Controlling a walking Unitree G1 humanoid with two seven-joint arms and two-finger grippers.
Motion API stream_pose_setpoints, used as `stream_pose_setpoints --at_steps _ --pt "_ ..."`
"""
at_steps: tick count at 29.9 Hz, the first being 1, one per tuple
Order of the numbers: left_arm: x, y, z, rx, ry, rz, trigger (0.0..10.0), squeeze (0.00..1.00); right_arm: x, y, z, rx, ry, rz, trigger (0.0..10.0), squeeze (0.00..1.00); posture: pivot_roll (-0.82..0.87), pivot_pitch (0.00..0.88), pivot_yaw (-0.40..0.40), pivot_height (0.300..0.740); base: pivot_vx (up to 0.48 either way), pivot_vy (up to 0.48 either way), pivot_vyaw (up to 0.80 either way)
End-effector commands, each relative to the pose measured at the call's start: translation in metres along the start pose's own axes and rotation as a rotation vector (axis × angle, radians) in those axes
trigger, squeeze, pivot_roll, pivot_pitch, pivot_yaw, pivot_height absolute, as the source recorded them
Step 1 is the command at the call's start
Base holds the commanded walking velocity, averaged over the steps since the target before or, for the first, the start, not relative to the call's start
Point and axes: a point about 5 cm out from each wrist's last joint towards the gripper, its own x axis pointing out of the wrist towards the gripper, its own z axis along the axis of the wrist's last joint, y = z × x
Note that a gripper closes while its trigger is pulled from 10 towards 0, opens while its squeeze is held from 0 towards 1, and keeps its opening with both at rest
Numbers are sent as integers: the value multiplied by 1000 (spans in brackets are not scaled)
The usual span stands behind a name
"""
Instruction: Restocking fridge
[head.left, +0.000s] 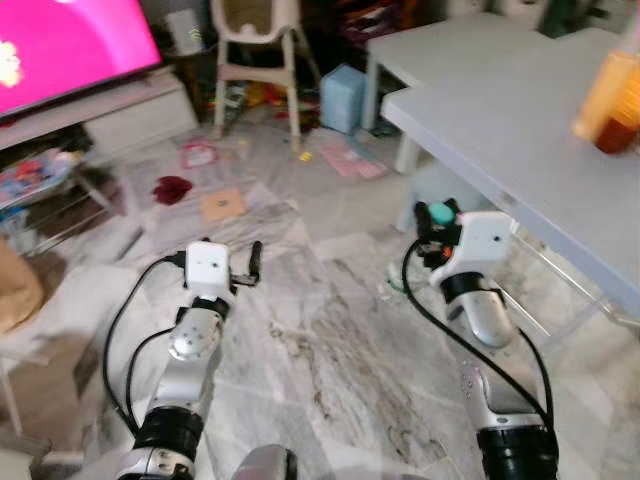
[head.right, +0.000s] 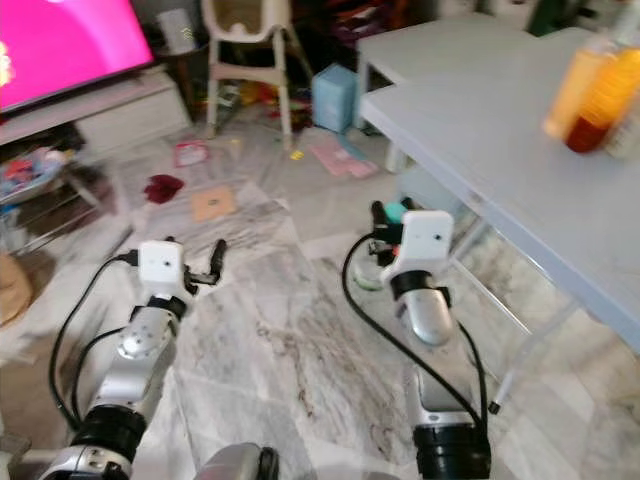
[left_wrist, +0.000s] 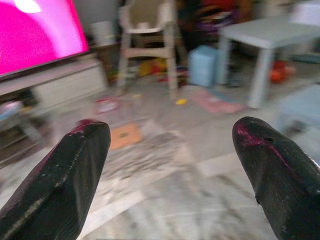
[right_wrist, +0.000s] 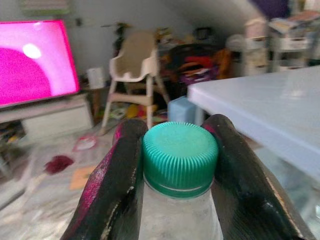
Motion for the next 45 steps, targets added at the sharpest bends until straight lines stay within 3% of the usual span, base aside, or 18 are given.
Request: stream_pose_setpoints --at_steps 1,22,27,33,45 --pt "-1 10 -2 22 7 40 10000 0 4 10 8 17 -39 35 10000 0 -70 0 54 740 0 0 800" --pt "0 17 -7 38 28 99 10000 0 4 13 4 37 -15 69 10000 0 -64 0 47 740 0 0 800" --pt "-1 20 -9 60 36 109 10000 0 0 10 -2 23 0 67 10000 0 -59 0 46 740 0 408 0" --pt "-15 32 -16 45 45 147 10000 0 -13 -9 -15 6 48 11 10000 0 -44 0 34 740 0 480 0" --pt "-16 36 -18 47 53 199 10000 0 -8 -3 -14 12 48 46 10000 0 -42 0 31 740 0 480 0"
